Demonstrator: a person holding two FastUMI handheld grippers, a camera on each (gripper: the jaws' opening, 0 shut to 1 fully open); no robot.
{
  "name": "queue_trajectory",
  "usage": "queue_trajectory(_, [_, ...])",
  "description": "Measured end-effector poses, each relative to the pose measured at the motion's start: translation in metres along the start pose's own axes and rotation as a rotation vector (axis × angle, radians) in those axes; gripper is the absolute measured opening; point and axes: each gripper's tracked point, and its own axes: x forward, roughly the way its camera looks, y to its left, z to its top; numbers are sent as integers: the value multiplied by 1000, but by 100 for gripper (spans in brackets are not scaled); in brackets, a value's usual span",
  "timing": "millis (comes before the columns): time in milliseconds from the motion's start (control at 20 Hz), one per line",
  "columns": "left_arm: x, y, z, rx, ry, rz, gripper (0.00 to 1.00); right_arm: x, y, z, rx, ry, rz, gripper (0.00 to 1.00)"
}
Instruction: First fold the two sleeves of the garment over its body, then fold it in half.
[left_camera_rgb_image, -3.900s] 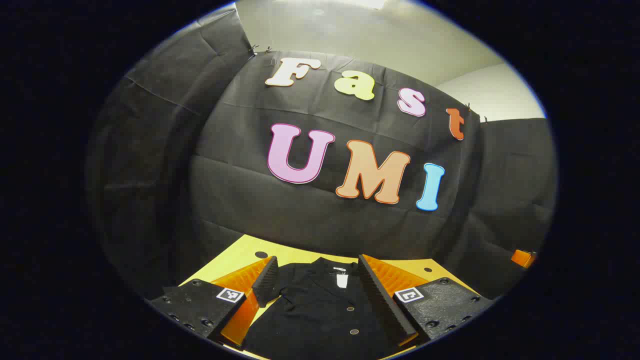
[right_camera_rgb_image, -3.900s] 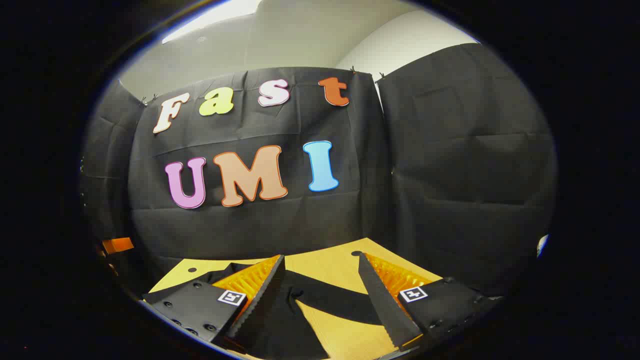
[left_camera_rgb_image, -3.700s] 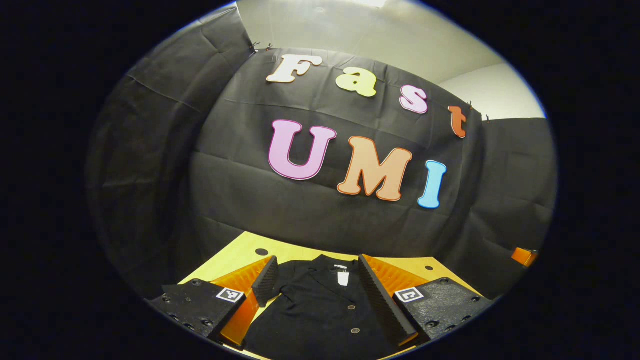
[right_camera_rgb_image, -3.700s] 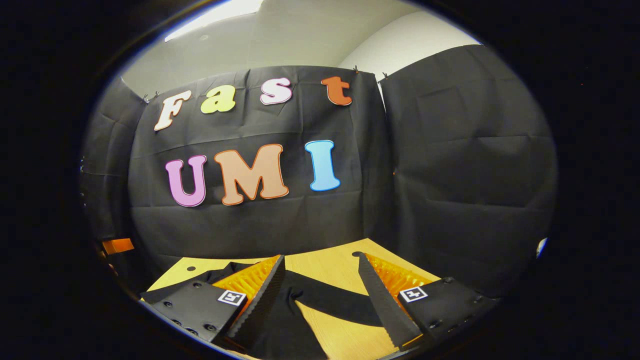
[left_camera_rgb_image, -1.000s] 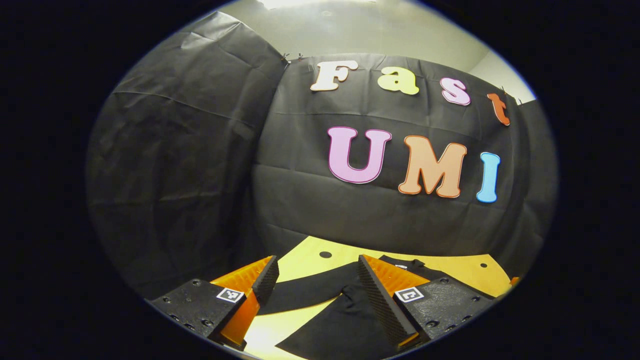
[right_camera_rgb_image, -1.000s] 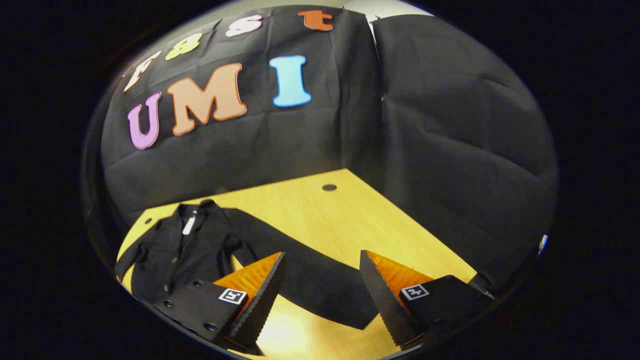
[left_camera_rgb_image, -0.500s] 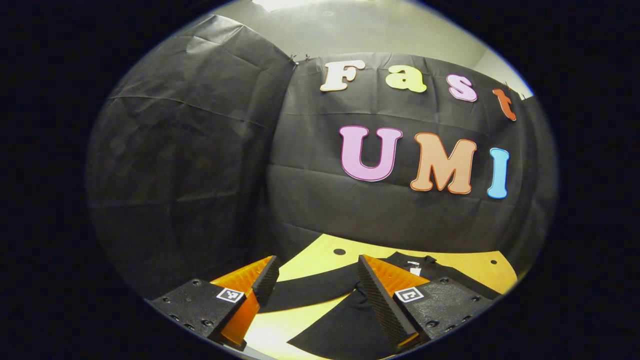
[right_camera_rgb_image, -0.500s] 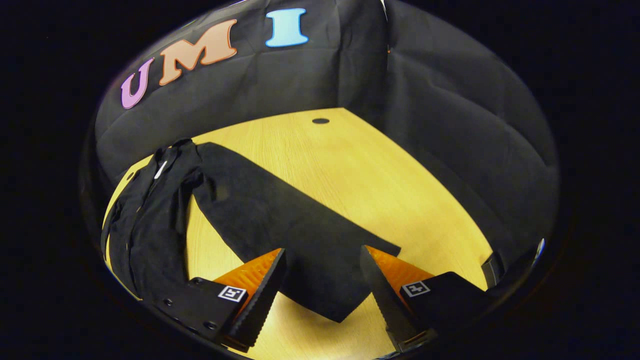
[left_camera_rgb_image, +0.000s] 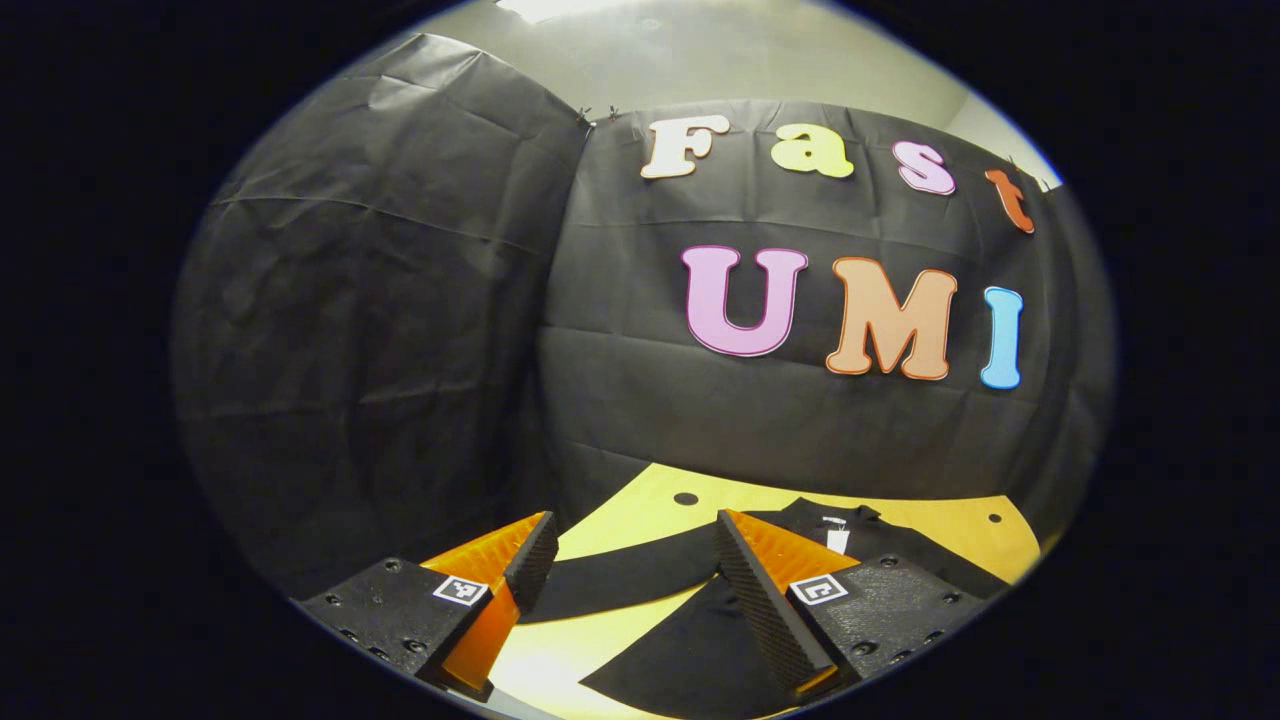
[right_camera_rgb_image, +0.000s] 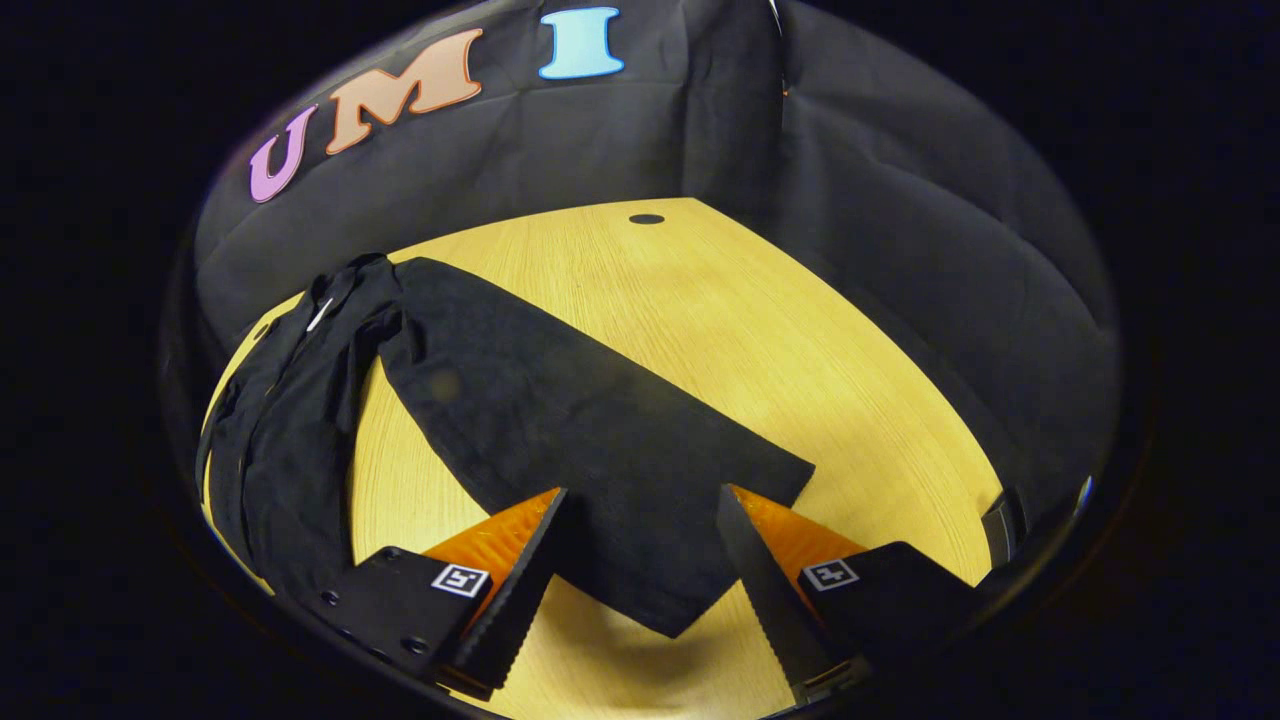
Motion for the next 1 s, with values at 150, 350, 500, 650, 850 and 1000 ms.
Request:
queue_trajectory(150, [3, -5, -4, -14, 14, -18, 93, 3, 1, -1, 9, 1, -1, 97])
queue_trajectory(350, [9, -3, -12, -14, 41, -42, 93, 1, 21, 0, -39, 15, 18, 59])
queue_trajectory(500, [16, -2, -17, -6, 68, -80, 93, 0, 29, -1, -64, 17, -6, 27])
queue_trajectory(650, [26, -4, -26, 9, 109, -136, 93, 1, 32, -3, -41, 42, -29, 22])
queue_trajectory(850, [47, -9, -32, 23, 138, -234, 93, -4, 31, -2, -48, 98, -85, 5])
queue_trajectory(1000, [65, -12, -35, 57, 145, -299, 93, -7, 34, 2, -115, 124, -145, 4])
